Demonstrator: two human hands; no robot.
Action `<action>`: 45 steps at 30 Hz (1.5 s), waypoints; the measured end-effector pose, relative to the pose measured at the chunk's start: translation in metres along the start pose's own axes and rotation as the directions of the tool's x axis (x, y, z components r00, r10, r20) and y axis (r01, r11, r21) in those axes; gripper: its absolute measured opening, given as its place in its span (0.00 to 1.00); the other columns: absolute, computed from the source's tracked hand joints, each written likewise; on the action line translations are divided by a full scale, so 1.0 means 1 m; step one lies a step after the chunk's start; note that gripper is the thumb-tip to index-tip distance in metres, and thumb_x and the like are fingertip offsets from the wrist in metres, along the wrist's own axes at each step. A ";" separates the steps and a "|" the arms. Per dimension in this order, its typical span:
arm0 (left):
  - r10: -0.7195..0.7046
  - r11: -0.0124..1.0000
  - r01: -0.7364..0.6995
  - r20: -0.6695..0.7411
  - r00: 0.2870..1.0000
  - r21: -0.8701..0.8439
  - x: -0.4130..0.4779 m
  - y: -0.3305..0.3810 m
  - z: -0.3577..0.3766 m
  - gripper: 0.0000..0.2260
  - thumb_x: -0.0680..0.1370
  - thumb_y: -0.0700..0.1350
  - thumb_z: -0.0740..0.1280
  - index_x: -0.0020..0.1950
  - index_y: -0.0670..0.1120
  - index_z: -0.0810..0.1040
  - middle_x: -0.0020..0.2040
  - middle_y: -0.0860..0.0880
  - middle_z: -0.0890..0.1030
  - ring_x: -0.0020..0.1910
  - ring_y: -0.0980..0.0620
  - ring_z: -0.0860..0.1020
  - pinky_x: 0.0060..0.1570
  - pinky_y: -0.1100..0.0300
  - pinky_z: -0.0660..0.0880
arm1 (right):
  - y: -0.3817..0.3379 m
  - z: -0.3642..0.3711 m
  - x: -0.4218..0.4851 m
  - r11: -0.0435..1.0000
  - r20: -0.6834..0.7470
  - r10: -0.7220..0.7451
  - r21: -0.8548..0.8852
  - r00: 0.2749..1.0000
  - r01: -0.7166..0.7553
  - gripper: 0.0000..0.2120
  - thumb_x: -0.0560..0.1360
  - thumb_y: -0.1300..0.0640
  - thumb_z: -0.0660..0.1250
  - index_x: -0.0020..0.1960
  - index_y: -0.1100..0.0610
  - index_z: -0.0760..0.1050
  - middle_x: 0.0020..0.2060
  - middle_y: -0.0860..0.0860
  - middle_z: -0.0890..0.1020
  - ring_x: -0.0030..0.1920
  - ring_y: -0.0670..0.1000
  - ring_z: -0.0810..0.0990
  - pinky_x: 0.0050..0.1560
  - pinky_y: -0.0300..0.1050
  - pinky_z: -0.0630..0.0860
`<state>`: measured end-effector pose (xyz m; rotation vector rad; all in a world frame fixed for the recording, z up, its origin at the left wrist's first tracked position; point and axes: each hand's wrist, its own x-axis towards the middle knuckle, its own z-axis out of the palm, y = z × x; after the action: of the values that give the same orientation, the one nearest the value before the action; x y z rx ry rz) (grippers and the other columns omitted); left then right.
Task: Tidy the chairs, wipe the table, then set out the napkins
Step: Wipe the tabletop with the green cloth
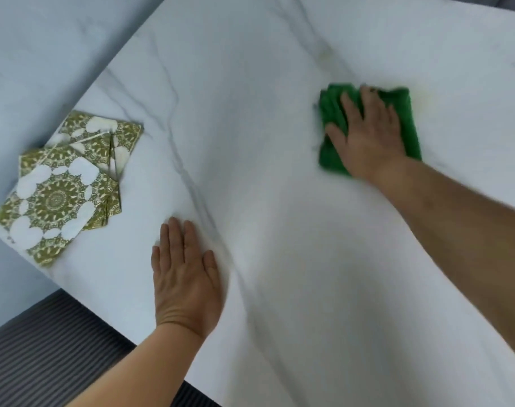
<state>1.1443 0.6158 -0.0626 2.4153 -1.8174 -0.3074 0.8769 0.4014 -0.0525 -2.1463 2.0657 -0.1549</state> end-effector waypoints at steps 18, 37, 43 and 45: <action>0.005 1.000 -0.006 -0.022 1.000 -0.012 0.000 0.000 0.003 0.30 0.78 0.54 0.40 0.78 0.43 0.45 0.79 0.45 0.43 0.76 0.53 0.38 0.72 0.59 0.32 | 0.016 -0.001 -0.034 0.994 0.022 0.095 -0.056 0.995 -0.094 0.31 0.79 0.37 0.41 0.78 0.49 0.48 0.79 0.52 0.50 0.77 0.59 0.47 0.75 0.61 0.45; -0.007 1.000 0.007 0.011 1.000 -0.025 0.002 -0.003 0.005 0.27 0.81 0.50 0.47 0.78 0.43 0.46 0.79 0.44 0.45 0.77 0.48 0.41 0.75 0.52 0.38 | 0.032 0.001 -0.144 0.925 -0.021 0.379 0.000 0.925 -0.379 0.30 0.80 0.39 0.41 0.79 0.50 0.45 0.79 0.52 0.48 0.77 0.59 0.45 0.75 0.61 0.44; 0.016 1.000 -0.016 0.033 0.999 -0.005 0.002 -0.003 0.003 0.29 0.81 0.55 0.46 0.78 0.43 0.45 0.79 0.43 0.44 0.77 0.47 0.41 0.75 0.50 0.39 | -0.057 0.023 -0.300 0.955 0.094 -0.293 -0.028 0.952 0.297 0.29 0.79 0.37 0.46 0.77 0.47 0.56 0.77 0.49 0.57 0.77 0.57 0.53 0.75 0.59 0.49; 0.042 0.999 -0.043 0.056 0.998 0.017 0.002 -0.005 0.005 0.33 0.79 0.61 0.44 0.78 0.45 0.43 0.79 0.43 0.42 0.77 0.47 0.39 0.74 0.47 0.36 | -0.007 0.013 -0.350 0.970 0.130 -0.225 -0.059 0.966 0.234 0.30 0.78 0.35 0.43 0.78 0.44 0.51 0.78 0.48 0.55 0.77 0.54 0.50 0.75 0.56 0.46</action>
<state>1.1483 0.6156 -0.0686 2.4002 -1.8999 -0.3591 0.8719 0.7517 -0.0511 -2.3712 1.7790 0.0271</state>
